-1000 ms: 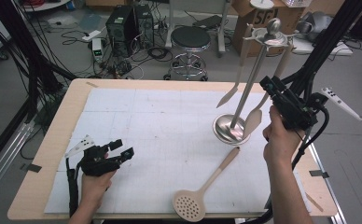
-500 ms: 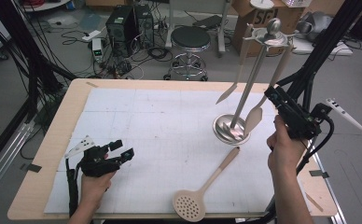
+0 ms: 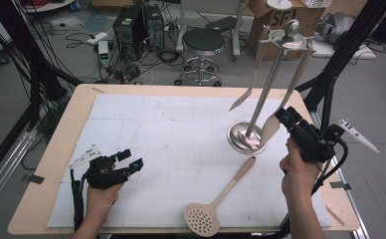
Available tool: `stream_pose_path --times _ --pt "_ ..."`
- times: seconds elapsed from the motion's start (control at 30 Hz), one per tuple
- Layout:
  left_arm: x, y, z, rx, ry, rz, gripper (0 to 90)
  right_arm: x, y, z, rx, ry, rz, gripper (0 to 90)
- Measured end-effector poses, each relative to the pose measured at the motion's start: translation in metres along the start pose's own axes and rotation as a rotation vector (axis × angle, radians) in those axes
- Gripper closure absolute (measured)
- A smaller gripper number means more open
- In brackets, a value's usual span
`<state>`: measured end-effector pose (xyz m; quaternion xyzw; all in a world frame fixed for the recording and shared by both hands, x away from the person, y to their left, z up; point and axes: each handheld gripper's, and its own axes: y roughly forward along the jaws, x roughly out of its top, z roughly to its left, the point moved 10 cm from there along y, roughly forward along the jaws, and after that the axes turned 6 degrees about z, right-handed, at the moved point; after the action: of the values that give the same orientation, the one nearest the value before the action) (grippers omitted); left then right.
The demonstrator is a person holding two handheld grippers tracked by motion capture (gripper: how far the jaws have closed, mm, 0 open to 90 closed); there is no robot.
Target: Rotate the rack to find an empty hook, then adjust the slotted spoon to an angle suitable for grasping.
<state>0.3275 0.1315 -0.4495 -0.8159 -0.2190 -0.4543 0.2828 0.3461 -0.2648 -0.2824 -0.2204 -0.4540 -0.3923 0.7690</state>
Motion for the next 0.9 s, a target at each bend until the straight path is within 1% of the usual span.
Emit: stream_pose_path --times 0.17,0.27,0.33,0.4,0.43,0.53,0.63,0.73,0.83,0.9 --pt "0.001 -0.001 0.0 0.003 -0.004 -0.003 23.5 -0.013 -0.003 -0.001 -0.003 0.007 0.019 40.6" --pt "0.001 -0.001 0.001 0.003 -0.004 -0.005 23.5 -0.025 -0.003 -0.003 -0.009 0.025 0.049 40.6" --pt "0.001 -0.001 0.0 0.001 -0.003 -0.006 23.5 -0.034 -0.003 -0.005 -0.011 0.028 0.063 40.6" --pt "0.001 -0.001 0.0 0.0 0.001 -0.005 23.5 -0.041 -0.004 -0.006 -0.011 0.044 0.075 40.7" --pt "0.001 -0.001 -0.001 0.001 0.002 -0.004 23.5 -0.045 -0.004 -0.008 -0.017 0.044 0.08 40.7" --pt "0.001 -0.001 -0.001 -0.001 0.001 -0.005 23.5 -0.055 -0.004 -0.01 -0.015 0.052 0.097 41.4" --pt "0.002 -0.001 -0.001 0.0 0.002 -0.005 23.5 -0.062 -0.004 -0.012 -0.02 0.059 0.107 42.3" --pt "0.002 -0.001 -0.001 0.001 0.005 -0.005 23.5 -0.066 -0.003 -0.012 -0.019 0.043 0.125 44.0" --pt "0.002 -0.001 -0.001 0.001 0.001 -0.006 23.5 -0.069 -0.003 -0.011 -0.013 0.045 0.13 46.6" --pt "0.002 -0.002 -0.001 0.001 0.003 -0.008 23.5 -0.072 -0.003 -0.012 -0.019 0.045 0.134 49.7"
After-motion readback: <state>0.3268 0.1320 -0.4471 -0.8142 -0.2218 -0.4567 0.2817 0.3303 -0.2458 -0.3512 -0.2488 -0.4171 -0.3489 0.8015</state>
